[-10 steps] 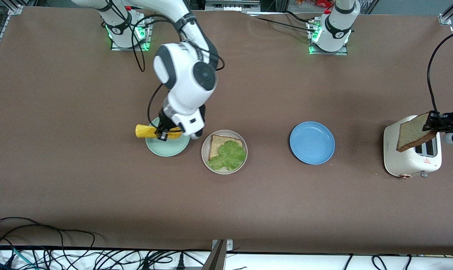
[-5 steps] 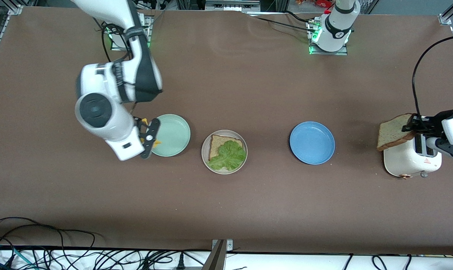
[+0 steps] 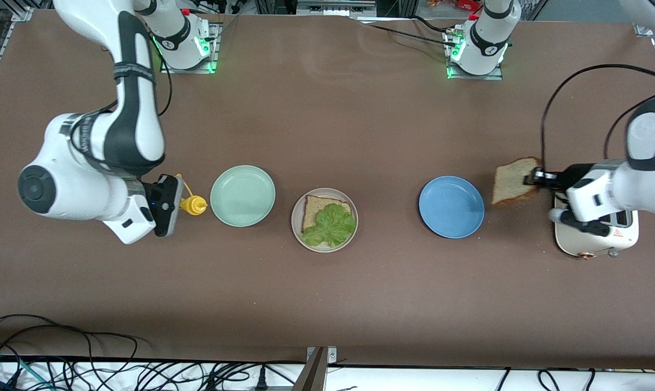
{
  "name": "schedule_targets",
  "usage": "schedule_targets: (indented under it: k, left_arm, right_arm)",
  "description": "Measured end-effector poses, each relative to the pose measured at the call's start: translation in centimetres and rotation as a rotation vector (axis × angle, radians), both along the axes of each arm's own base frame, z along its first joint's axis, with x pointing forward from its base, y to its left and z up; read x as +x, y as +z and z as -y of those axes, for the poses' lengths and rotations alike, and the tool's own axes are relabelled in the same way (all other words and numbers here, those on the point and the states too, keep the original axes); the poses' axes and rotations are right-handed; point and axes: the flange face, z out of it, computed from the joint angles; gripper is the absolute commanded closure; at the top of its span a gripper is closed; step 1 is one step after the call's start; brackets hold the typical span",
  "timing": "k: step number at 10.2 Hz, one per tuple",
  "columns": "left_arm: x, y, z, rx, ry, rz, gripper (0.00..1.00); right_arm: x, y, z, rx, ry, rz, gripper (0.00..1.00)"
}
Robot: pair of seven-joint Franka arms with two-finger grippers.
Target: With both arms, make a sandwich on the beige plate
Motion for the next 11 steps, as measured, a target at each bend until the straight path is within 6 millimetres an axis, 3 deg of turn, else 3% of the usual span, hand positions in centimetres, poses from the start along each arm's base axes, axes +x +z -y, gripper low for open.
schedule_targets:
  k: [3, 6, 8, 11]
  left_arm:
    - [0.3, -3.2, 6.4, -0.131, 0.185, -0.144, 1.00]
    - [0.6, -8.4, 12.7, -0.319, 0.244, -0.279, 1.00]
    - [1.0, -10.9, 17.7, -0.396, 0.272, -0.276, 1.00]
    - [1.3, -13.0, 22.3, -0.540, 0.301, -0.251, 1.00]
  right_arm:
    - [-2.1, -5.3, 8.1, 0.265, 0.025, -0.004, 1.00]
    - [-6.4, -11.6, 15.0, 0.545, 0.017, 0.021, 1.00]
    - [-8.5, -14.2, 17.2, 0.691, 0.016, 0.041, 1.00]
    - [-9.1, -17.7, 17.1, 0.797, 0.061, 0.098, 1.00]
